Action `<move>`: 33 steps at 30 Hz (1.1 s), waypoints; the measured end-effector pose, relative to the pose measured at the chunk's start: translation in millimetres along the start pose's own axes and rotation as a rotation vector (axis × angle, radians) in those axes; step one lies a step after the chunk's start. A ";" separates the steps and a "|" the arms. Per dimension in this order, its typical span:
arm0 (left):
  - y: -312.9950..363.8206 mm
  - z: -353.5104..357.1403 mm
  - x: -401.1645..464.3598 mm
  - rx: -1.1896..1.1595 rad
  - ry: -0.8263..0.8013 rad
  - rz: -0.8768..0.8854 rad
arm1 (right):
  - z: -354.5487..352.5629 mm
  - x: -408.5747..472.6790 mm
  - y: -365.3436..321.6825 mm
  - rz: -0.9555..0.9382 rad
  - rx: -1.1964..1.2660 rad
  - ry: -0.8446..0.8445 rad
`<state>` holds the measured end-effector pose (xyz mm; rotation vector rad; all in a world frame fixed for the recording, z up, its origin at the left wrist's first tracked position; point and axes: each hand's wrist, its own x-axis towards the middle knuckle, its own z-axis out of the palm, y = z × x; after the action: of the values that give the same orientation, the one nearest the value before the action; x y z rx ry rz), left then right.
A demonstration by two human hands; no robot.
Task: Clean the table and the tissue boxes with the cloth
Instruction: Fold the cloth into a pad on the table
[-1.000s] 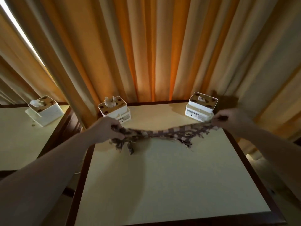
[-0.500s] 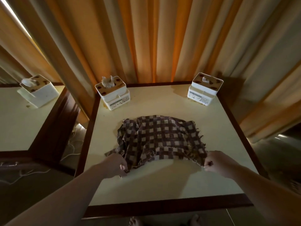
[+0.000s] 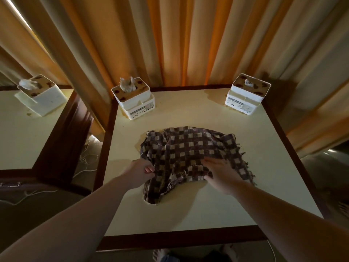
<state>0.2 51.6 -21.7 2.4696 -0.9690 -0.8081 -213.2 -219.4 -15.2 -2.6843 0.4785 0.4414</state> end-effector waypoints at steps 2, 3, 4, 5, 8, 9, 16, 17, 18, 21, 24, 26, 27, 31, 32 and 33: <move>-5.3 2.7 4.3 -0.016 -0.023 0.004 | 10.0 7.1 -15.3 -0.002 -0.056 -0.020; -8.7 3.6 5.8 -0.018 -0.032 0.011 | 13.9 8.0 -20.2 0.004 -0.081 -0.020; -12.1 4.6 7.4 -0.019 -0.041 0.016 | 16.5 7.0 -23.8 0.009 -0.101 -0.008; -15.9 4.1 9.0 -0.024 -0.047 0.020 | 18.5 4.7 -26.0 0.015 -0.118 0.003; -25.3 -3.4 16.0 -0.045 -0.066 0.025 | 20.1 -5.7 -33.3 0.027 -0.172 0.032; -28.3 -7.5 20.2 -0.062 -0.058 0.024 | 19.6 -8.4 -37.9 0.027 -0.181 0.047; -47.0 -42.8 70.2 -0.061 0.202 0.004 | 35.9 18.7 -117.0 -0.249 0.044 0.087; -48.1 -46.7 78.3 -0.064 0.208 0.004 | 43.0 25.0 -130.8 -0.294 0.066 0.066; -47.2 -50.7 84.8 -0.063 0.210 0.003 | 50.4 31.3 -143.5 -0.329 0.077 0.054; -44.5 -57.5 104.4 -0.102 0.185 0.031 | 71.0 47.2 -169.4 -0.362 0.066 0.035; -45.6 -54.9 118.1 -0.213 0.119 0.073 | 84.7 54.4 -176.0 -0.338 0.097 0.034; -45.7 -50.5 120.5 -0.252 0.130 0.054 | 89.4 55.1 -177.1 -0.335 0.117 0.082; -45.7 -48.5 121.1 -0.268 0.153 0.038 | 90.5 54.8 -177.9 -0.347 0.127 0.122; -44.3 -53.4 122.2 -0.296 0.211 0.004 | 89.5 53.5 -172.2 -0.351 0.186 0.226; -41.4 -58.4 120.8 -0.309 0.206 -0.003 | 86.2 53.5 -167.7 -0.347 0.204 0.249; -38.4 -62.9 120.3 -0.326 0.206 0.000 | 81.6 53.1 -162.4 -0.342 0.225 0.274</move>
<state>130.9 1.2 -38.4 2.2177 -0.7025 -0.6379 -122.6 -58.3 -56.5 -2.5437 0.1242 -0.0746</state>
